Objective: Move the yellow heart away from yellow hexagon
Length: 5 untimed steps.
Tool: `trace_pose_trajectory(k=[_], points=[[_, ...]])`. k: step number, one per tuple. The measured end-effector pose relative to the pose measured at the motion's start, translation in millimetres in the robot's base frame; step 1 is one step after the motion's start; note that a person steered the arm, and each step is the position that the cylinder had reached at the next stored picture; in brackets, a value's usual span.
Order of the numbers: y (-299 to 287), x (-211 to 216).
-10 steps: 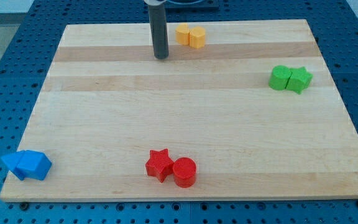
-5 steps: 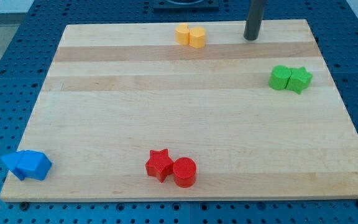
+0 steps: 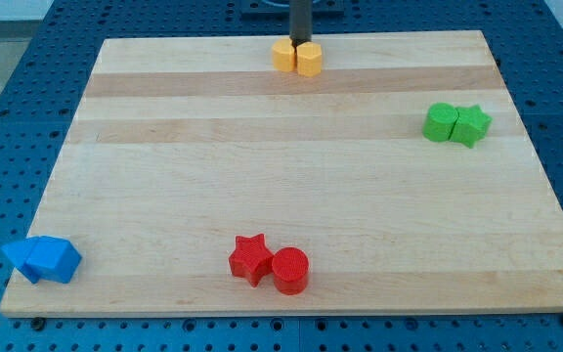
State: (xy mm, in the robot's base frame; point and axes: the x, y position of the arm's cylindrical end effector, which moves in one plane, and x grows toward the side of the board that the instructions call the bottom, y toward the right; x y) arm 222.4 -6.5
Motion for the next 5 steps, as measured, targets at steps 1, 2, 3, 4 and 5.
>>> trace_pose_trajectory(k=[1,2,3,4,5], points=[[-25,31],[-26,63],[-22,30],[5,-13],[78,-24]])
